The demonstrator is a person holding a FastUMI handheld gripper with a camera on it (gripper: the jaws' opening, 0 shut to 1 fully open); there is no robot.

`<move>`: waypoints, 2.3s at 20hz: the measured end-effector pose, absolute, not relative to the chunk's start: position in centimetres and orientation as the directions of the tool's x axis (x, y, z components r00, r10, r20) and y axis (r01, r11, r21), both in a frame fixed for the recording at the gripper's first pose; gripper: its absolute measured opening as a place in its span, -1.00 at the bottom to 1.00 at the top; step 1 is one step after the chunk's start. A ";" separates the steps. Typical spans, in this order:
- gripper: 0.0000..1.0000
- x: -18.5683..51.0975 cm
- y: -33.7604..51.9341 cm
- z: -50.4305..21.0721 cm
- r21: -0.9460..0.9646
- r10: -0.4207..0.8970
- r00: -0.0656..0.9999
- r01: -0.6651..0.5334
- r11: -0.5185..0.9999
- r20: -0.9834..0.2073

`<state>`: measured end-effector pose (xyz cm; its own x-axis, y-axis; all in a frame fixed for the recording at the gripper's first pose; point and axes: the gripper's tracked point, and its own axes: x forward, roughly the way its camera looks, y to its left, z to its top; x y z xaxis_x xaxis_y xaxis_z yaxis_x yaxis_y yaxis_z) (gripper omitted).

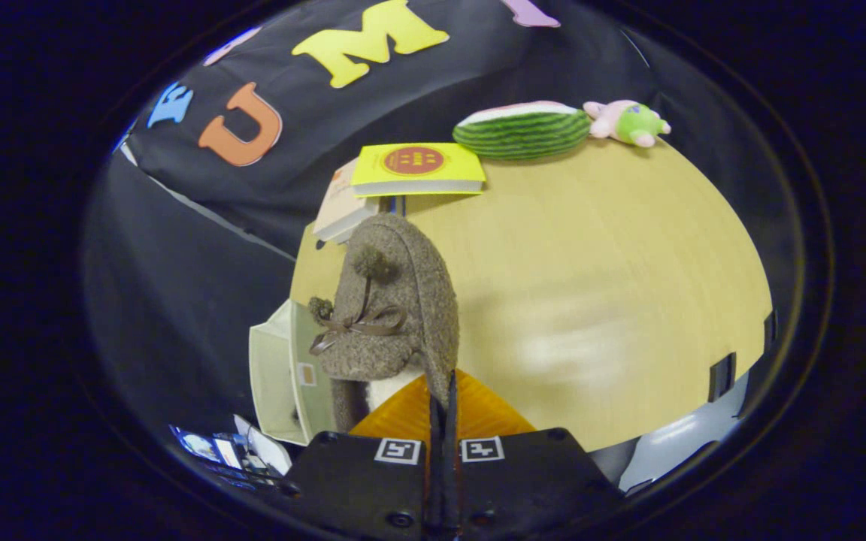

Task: Open the storage box then place both shoes into the box .Put the left shoe in first, then the right shoe, with the right side of both shoes facing outward in a uniform manner.

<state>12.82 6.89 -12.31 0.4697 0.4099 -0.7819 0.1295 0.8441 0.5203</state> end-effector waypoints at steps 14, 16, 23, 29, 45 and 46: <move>-0.87 11.3 28.9 -7.6 0.412 0.385 0.459 -0.044 0.910 -0.801; -0.88 11.2 30.5 -9.3 0.407 0.380 0.437 -0.036 0.913 -0.815; -0.87 11.6 31.1 -14.6 0.343 0.300 0.382 0.047 0.938 -0.874; -0.87 10.5 31.3 -16.8 0.340 0.303 0.330 0.058 0.939 -0.894; 0.46 10.7 25.0 -6.5 0.182 0.211 0.685 -0.115 0.976 -0.697; 0.46 10.7 23.9 -5.1 0.183 0.209 0.736 -0.117 0.976 -0.644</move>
